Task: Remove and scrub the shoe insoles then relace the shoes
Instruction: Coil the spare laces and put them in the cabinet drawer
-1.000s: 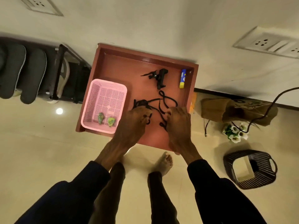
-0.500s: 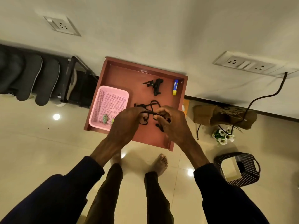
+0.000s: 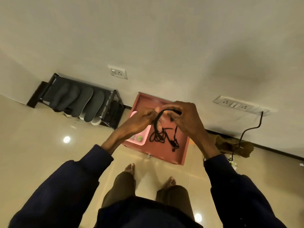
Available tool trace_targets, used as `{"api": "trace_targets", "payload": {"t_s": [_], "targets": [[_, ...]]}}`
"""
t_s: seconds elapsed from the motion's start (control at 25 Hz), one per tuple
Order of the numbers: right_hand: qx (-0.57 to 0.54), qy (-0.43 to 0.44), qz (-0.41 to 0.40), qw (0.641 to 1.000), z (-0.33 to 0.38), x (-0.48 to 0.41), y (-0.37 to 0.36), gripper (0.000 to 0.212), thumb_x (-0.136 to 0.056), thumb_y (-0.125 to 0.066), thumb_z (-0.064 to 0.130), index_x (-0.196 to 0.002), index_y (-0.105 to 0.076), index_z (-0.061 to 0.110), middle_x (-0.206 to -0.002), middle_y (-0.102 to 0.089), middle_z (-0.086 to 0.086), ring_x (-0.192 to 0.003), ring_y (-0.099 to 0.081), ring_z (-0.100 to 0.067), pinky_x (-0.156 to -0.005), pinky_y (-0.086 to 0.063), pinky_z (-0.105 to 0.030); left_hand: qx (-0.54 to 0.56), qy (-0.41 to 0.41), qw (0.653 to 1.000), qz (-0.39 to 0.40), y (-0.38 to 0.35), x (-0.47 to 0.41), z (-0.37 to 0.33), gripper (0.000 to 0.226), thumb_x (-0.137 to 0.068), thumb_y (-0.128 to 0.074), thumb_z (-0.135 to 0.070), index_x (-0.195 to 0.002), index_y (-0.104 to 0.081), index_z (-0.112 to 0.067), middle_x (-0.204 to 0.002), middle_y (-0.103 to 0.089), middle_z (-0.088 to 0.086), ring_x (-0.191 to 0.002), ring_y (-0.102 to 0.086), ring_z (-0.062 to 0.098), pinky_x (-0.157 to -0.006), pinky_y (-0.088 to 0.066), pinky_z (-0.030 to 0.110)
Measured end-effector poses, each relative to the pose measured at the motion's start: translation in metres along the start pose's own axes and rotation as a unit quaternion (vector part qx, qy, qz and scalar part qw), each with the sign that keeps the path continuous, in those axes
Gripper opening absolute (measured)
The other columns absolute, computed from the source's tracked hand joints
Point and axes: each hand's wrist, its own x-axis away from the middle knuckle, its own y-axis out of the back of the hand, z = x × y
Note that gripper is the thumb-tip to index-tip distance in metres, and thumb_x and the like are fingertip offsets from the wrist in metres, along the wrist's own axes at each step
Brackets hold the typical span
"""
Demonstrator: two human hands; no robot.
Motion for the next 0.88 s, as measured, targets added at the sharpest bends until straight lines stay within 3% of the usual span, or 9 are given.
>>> {"api": "trace_targets", "payload": {"t_s": [0.12, 0.32, 0.48, 0.56, 0.64, 0.72, 0.76, 0.88], "targets": [[-0.021, 0.016, -0.02, 0.999, 0.049, -0.007, 0.031, 0.011, -0.088, -0.074, 0.008, -0.093, -0.081, 0.015, -0.088, -0.077, 0.008, -0.084, -0.073, -0.006, -0.08, -0.059, -0.031, 0.058, -0.015, 0.998, -0.007, 0.001, 0.022, -0.049, 0.041, -0.11, -0.046, -0.036, -0.104, -0.073, -0.007, -0.086, -0.073, 0.018, -0.091, -0.074, 0.042, -0.098, -0.052, 0.064], [-0.027, 0.078, -0.051, 0.995, 0.094, -0.014, 0.071, 0.011, -0.089, -0.074, 0.008, -0.095, -0.081, 0.014, -0.089, -0.076, 0.01, -0.087, -0.072, -0.007, -0.081, -0.057, -0.027, 0.175, -0.025, 0.984, 0.017, -0.008, 0.039, -0.107, 0.04, -0.11, -0.045, -0.029, -0.113, -0.066, 0.004, -0.092, -0.069, 0.02, -0.094, -0.072, 0.042, -0.096, -0.056, 0.056], [-0.084, 0.105, -0.059, 0.989, 0.126, -0.014, 0.097, 0.011, -0.09, -0.073, 0.005, -0.095, -0.081, 0.01, -0.089, -0.077, 0.004, -0.087, -0.074, -0.013, -0.079, -0.056, -0.026, 0.252, -0.037, 0.967, 0.031, -0.018, 0.046, -0.148, 0.033, -0.109, -0.046, -0.027, -0.108, -0.064, 0.001, -0.092, -0.067, 0.019, -0.099, -0.071, 0.044, -0.101, -0.054, 0.055], [-0.126, 0.103, -0.054, 0.985, 0.14, -0.015, 0.112, 0.017, -0.092, -0.067, -0.001, -0.095, -0.081, 0.01, -0.09, -0.078, 0.004, -0.088, -0.075, -0.014, -0.08, -0.058, -0.027, 0.327, -0.053, 0.942, 0.049, -0.023, 0.05, -0.172, 0.028, -0.108, -0.047, -0.02, -0.101, -0.065, 0.0, -0.091, -0.067, 0.018, -0.1, -0.071, 0.044, -0.101, -0.054, 0.054], [-0.179, 0.075, -0.031, 0.981, 0.147, -0.012, 0.117, 0.032, -0.092, -0.06, -0.009, -0.089, -0.08, 0.016, -0.081, -0.078, 0.005, -0.079, -0.074, -0.01, -0.073, -0.057, -0.026, 0.444, -0.069, 0.891, 0.062, -0.026, 0.052, -0.199, 0.027, -0.105, -0.048, -0.013, -0.096, -0.068, 0.002, -0.093, -0.069, 0.02, -0.103, -0.071, 0.044, -0.102, -0.053, 0.056], [-0.18, 0.04, -0.022, 0.983, 0.146, -0.005, 0.111, 0.033, -0.096, -0.059, -0.003, -0.08, -0.079, 0.018, -0.068, -0.072, -0.006, -0.062, -0.064, -0.016, -0.063, -0.051, -0.032, 0.552, -0.09, 0.827, 0.057, -0.027, 0.051, -0.223, 0.025, -0.104, -0.047, -0.008, -0.098, -0.068, 0.005, -0.105, -0.071, 0.024, -0.111, -0.068, 0.047, -0.105, -0.048, 0.058], [-0.186, 0.028, -0.012, 0.982, 0.143, -0.001, 0.107, 0.028, -0.099, -0.06, 0.004, -0.084, -0.08, 0.017, -0.068, -0.07, -0.012, -0.058, -0.058, -0.02, -0.059, -0.047, -0.033, 0.581, -0.108, 0.805, 0.046, -0.026, 0.05, -0.233, 0.025, -0.105, -0.046, -0.007, -0.102, -0.067, 0.005, -0.114, -0.07, 0.025, -0.116, -0.066, 0.047, -0.108, -0.045, 0.057], [-0.208, -0.003, 0.024, 0.978, 0.145, 0.01, 0.104, 0.019, -0.102, -0.061, 0.018, -0.108, -0.079, 0.017, -0.08, -0.075, -0.01, -0.06, -0.054, -0.016, -0.058, -0.044, -0.028, 0.566, -0.187, 0.803, -0.011, -0.012, 0.041, -0.254, 0.027, -0.108, -0.044, -0.014, -0.113, -0.063, 0.004, -0.134, -0.063, 0.026, -0.128, -0.059, 0.044, -0.116, -0.041, 0.051]]}}
